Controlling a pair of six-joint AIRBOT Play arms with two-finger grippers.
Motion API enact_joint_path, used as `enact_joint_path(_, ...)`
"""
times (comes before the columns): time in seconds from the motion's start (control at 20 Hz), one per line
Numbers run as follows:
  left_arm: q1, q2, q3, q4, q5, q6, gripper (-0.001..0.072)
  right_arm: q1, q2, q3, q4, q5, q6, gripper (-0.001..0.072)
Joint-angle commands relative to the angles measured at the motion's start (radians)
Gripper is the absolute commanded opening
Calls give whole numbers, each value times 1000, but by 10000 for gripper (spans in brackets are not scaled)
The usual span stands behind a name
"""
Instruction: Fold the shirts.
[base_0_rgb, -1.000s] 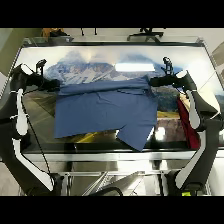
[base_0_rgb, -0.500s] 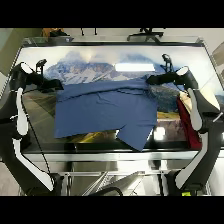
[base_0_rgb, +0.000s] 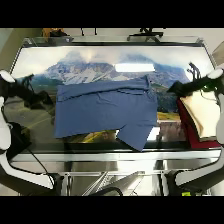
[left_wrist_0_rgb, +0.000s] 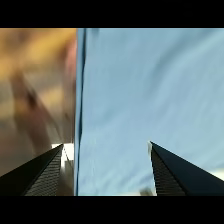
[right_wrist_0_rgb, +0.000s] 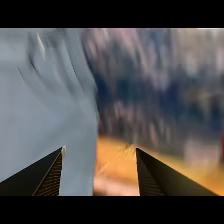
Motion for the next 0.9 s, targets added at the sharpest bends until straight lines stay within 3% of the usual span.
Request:
enact_joint_path(0.0,29,151,-352,-4,86,55,593,-85,144,-293,31,23,33,501)
enact_joint_path(0.2,28,238,-558,-6,229,64,593,-99,251,-510,35,3,27,501)
enact_joint_path(0.35,28,243,-605,-118,284,109,593,-98,275,-608,37,-3,25,502)
enact_joint_path(0.45,28,243,-619,-196,293,147,592,-97,281,-664,47,-3,12,502)
enact_joint_path(0.85,28,243,-619,-211,296,150,591,-96,278,-842,262,-150,-149,502)
